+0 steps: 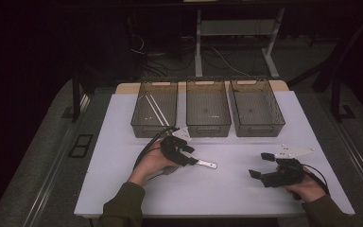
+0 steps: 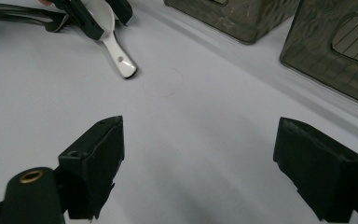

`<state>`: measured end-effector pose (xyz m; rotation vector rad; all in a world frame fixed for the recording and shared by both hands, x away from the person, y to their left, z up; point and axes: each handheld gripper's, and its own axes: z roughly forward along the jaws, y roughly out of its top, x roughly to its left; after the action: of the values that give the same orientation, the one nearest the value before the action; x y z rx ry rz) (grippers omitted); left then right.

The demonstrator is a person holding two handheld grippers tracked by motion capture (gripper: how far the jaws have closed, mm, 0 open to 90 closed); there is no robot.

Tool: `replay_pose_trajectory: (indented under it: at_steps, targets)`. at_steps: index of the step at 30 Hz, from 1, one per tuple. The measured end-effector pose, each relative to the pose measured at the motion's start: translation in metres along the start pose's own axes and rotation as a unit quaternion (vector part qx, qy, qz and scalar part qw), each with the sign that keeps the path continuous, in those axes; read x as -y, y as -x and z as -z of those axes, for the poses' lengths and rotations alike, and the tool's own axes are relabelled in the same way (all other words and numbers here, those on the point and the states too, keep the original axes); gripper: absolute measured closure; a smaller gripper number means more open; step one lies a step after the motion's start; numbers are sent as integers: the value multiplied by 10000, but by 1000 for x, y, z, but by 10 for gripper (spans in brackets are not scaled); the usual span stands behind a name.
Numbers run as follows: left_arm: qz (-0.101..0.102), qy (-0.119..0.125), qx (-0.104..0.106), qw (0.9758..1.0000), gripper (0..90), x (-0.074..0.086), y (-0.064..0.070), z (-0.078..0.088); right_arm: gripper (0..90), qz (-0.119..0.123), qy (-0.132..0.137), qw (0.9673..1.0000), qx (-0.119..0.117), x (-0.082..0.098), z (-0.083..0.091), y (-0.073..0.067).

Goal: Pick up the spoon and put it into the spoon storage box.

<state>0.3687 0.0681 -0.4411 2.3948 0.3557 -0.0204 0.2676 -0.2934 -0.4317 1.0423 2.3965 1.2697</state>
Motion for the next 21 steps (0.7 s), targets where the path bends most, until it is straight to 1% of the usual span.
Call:
replay_pose_trajectory:
  at_steps: [1, 2, 5, 11, 12, 17, 19, 21]
  targets:
    - [-107, -69, -30, 9999, 449, 0, -1, 0, 161, -1, -1, 10000, -3, 0, 0, 0]
    - [-45, -59, -30, 10000, 452, 1, 1, 0, 161, -1, 1, 10000, -1, 0, 0, 0]
    - [-220, -134, -153, 9996, 485, 0, 2, 0, 161, -4, 0, 10000, 2, 0, 0, 0]
    - [-371, -182, -208, 9989, 511, -1, 5, -1, 161, 2, -1, 10000, 10, 0, 0, 0]
    - [-433, -207, -225, 9986, 514, -1, 5, -1, 161, 2, -1, 10000, 11, 0, 0, 0]
    - [-490, -234, -223, 9983, 542, -3, 8, -1, 161, -9, -3, 10000, 11, 0, 0, 0]
    - [-482, -233, -189, 9984, 557, -3, 9, -1, 161, -14, 0, 10000, 7, 0, 0, 0]
    - [-519, -252, -173, 9982, 581, -3, 9, -1, 161, -13, -1, 10000, 7, 0, 0, 0]
